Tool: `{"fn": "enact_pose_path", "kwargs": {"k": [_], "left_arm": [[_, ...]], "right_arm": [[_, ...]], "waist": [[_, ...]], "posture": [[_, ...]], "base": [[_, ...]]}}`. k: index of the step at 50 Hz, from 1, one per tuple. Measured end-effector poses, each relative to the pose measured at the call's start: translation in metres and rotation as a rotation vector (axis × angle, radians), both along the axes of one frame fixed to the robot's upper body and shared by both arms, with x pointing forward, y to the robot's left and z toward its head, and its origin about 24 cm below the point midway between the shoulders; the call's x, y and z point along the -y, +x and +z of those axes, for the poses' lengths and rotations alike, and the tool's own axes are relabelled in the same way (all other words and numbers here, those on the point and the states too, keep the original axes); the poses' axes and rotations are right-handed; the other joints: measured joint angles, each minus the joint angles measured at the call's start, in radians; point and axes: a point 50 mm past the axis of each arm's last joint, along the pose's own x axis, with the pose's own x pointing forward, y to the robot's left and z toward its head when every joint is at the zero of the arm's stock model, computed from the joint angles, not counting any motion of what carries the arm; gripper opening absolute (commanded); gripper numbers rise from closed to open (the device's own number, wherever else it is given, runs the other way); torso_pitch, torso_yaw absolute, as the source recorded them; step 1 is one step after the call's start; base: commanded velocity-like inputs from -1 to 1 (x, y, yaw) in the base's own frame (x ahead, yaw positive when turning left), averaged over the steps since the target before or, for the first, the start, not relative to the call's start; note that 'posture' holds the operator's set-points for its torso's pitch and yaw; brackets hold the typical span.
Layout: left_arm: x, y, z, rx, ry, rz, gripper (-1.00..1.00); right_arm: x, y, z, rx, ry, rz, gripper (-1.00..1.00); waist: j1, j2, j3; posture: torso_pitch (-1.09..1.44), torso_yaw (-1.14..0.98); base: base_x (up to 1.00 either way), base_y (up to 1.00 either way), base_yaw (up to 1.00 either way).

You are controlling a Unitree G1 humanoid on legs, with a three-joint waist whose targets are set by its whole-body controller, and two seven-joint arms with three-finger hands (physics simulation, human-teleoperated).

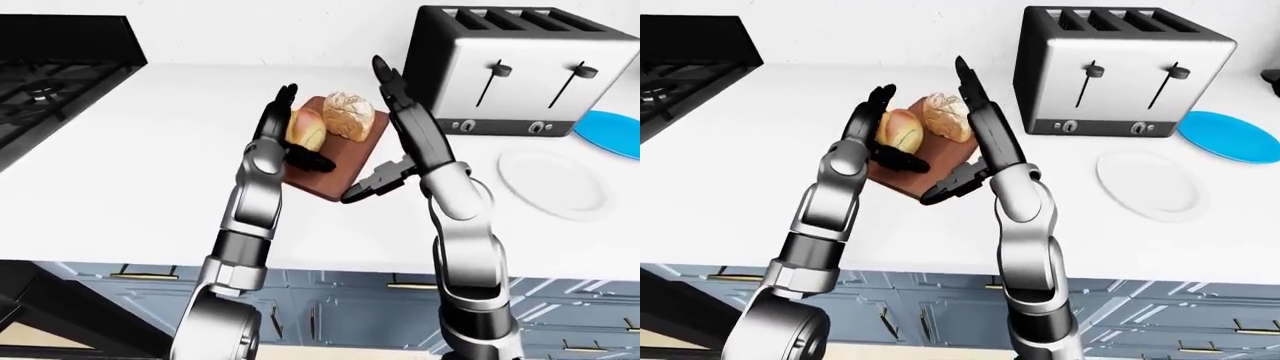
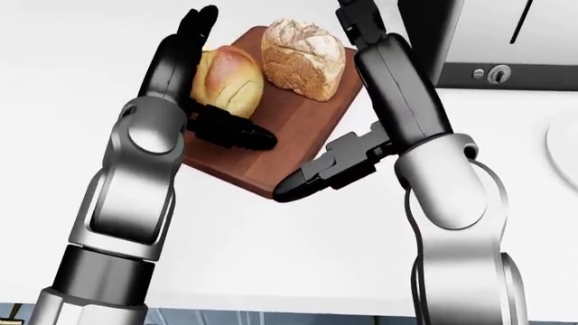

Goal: Place all breads on the cutting board.

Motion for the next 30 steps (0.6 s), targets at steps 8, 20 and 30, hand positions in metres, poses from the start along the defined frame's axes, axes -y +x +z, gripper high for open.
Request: {"fn": "enact_pose_path", "kwargs": {"k": [8,20,30], "left_arm": [[0.0,-0.005,0.015,0.029,-0.001,-0.007,1.0],[-0.018,-0.02,0.036,0.084,-0.03,0.013,0.98],[-0.031,-0.045,0.047,0.122,-0.045,0.012,1.0]], "right_arm": [[-0.002,0.0,0.001,-0.002,-0.003,0.004,1.0],[0.004,-0.005,0.015,0.028,-0.004,-0.008,1.0],[0.009,-0.009,0.018,0.033,-0.007,-0.016,1.0]], "waist": [[-0.002,0.001,0.002],[-0.004,0.005,0.006],[-0.004,0.004,0.013]], "posture": [[0.0,0.0],[0.0,0.0],[0.0,0.0]], "base": [[0.0,0.0,0.0],[0.0,0.0,0.0],[0.0,0.0,0.0]]}}
